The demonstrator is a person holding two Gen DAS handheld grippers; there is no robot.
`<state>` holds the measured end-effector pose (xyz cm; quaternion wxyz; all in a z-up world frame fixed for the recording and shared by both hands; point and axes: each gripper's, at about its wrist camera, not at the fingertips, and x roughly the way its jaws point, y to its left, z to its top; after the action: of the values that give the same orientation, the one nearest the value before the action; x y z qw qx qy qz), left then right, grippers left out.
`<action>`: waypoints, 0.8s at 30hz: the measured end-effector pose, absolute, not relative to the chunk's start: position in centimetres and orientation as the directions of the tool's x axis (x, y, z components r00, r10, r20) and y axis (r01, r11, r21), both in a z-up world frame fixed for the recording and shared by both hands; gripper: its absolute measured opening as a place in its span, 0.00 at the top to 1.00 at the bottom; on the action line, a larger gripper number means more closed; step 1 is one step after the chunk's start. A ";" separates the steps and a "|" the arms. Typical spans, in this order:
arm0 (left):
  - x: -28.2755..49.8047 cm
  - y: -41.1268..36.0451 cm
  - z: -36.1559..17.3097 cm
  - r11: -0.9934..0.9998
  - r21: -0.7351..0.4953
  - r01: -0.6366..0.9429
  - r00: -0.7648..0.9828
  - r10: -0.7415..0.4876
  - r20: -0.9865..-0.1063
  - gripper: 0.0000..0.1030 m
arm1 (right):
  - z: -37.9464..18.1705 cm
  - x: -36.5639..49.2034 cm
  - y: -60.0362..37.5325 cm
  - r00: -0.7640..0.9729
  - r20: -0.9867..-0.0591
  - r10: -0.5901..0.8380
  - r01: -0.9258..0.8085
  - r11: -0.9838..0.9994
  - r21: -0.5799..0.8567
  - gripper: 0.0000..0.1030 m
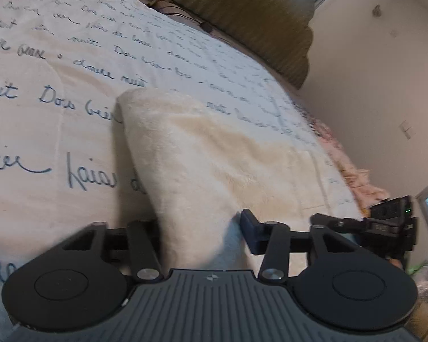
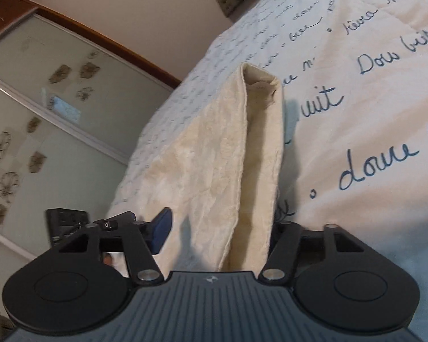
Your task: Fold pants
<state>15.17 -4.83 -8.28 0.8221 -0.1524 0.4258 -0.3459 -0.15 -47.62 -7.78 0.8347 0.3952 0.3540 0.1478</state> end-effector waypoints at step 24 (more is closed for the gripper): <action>19.8 2.3 -1.4 0.890 -0.202 0.409 0.707 -0.449 -0.546 0.86 | -0.3 12.2 -35.0 0.741 -0.485 0.464 -0.174 0.830 0.529 0.76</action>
<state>19.81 2.29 -1.45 0.9233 -0.0328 0.3040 -0.2323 12.18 -35.01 -0.26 0.9039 0.2314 0.3135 0.1766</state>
